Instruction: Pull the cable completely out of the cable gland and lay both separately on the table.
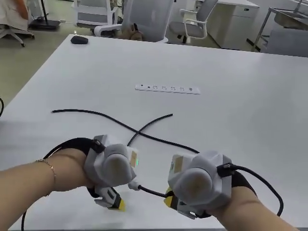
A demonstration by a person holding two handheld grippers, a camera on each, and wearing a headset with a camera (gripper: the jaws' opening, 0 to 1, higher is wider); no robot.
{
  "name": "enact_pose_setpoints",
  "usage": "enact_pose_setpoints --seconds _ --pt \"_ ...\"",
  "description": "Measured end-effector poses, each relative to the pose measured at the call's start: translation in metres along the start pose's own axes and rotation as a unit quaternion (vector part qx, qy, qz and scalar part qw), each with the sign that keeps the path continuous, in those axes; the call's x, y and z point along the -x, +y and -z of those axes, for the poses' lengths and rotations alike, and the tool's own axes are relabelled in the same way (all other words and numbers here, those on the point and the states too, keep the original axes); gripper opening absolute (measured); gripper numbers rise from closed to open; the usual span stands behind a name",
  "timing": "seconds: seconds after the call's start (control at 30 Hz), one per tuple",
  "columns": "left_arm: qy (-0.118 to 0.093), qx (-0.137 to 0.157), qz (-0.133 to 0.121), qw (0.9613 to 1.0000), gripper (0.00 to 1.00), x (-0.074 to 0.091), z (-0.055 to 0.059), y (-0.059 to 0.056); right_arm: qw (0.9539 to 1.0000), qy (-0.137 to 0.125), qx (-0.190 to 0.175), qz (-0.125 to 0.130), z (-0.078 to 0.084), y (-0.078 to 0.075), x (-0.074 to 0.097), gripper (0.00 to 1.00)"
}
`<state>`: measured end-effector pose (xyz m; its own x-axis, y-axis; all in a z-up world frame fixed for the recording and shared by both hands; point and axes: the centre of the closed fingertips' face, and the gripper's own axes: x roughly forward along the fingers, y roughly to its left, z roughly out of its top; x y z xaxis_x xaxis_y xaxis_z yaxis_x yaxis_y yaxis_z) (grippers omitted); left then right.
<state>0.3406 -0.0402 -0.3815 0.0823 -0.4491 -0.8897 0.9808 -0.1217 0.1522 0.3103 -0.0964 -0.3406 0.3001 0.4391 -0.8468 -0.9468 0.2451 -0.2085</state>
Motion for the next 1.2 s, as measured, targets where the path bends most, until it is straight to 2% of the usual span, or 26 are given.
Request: enact_pose_setpoints --seconds 0.07,0.17,0.27,0.3,0.37,0.43,0.47,0.5,0.57,0.63,0.77,0.83,0.9,0.97,1.03,1.2 --pt "-0.006 0.002 0.012 0.9999 0.56 0.001 -0.003 -0.001 1.0 -0.003 0.0 -0.003 -0.001 0.001 0.0 0.03" --pt "-0.022 0.017 0.005 0.9996 0.53 0.006 -0.008 0.005 1.0 -0.003 0.002 -0.003 -0.002 0.001 0.0 0.03" --pt "-0.045 0.016 0.015 0.9988 0.62 0.008 -0.012 0.005 0.9999 -0.013 -0.005 -0.004 -0.005 0.0 0.001 0.03" --pt "-0.045 0.016 0.017 0.9987 0.65 0.007 -0.012 0.004 0.9998 -0.017 -0.007 -0.004 -0.006 0.0 0.001 0.03" --pt "-0.044 0.002 0.014 0.9989 0.56 0.005 -0.013 0.005 0.9995 -0.028 -0.011 -0.005 -0.011 -0.001 0.003 0.03" --pt "-0.038 -0.001 0.024 0.999 0.45 0.002 -0.01 0.002 0.9982 -0.056 -0.018 -0.007 -0.021 -0.002 0.005 0.03" --pt "-0.041 -0.002 0.02 0.9989 0.39 0.002 -0.011 0.004 0.9976 -0.065 -0.022 -0.007 -0.024 -0.002 0.006 0.03" --pt "-0.054 0.004 -0.014 0.9984 0.29 0.003 -0.015 0.016 0.997 -0.073 -0.026 -0.007 -0.027 -0.003 0.008 0.03" --pt "-0.057 0.02 -0.006 0.9981 0.21 0.004 -0.014 0.015 0.9966 -0.075 -0.032 -0.006 -0.026 -0.005 0.008 0.03" --pt "-0.067 0.026 -0.02 0.9972 0.21 0.008 -0.017 0.021 0.9969 -0.069 -0.039 0.003 -0.022 -0.009 0.007 0.03" --pt "-0.07 0.023 -0.029 0.9969 0.2 0.016 -0.021 0.024 0.996 -0.06 -0.065 0.015 -0.015 -0.017 0.007 0.03" --pt "-0.072 0.019 -0.039 0.9965 0.2 0.02 -0.024 0.026 0.9963 -0.049 -0.066 0.024 -0.01 -0.02 0.006 0.03" --pt "-0.072 0.026 -0.048 0.9959 0.19 0.026 -0.026 0.027 0.9967 -0.038 -0.067 0.026 -0.005 -0.02 0.005 0.04" --pt "-0.086 0.046 -0.053 0.9938 0.19 0.032 -0.031 0.025 0.9967 -0.025 -0.07 0.033 0.0 -0.022 0.005 0.04" --pt "-0.092 0.049 -0.054 0.9931 0.19 0.038 -0.035 0.021 0.997 -0.011 -0.067 0.037 0.005 -0.023 0.005 0.04" --pt "-0.084 0.062 -0.069 0.9921 0.19 0.045 -0.031 0.015 0.9951 0.031 -0.078 0.052 0.023 -0.029 0.005 0.05"
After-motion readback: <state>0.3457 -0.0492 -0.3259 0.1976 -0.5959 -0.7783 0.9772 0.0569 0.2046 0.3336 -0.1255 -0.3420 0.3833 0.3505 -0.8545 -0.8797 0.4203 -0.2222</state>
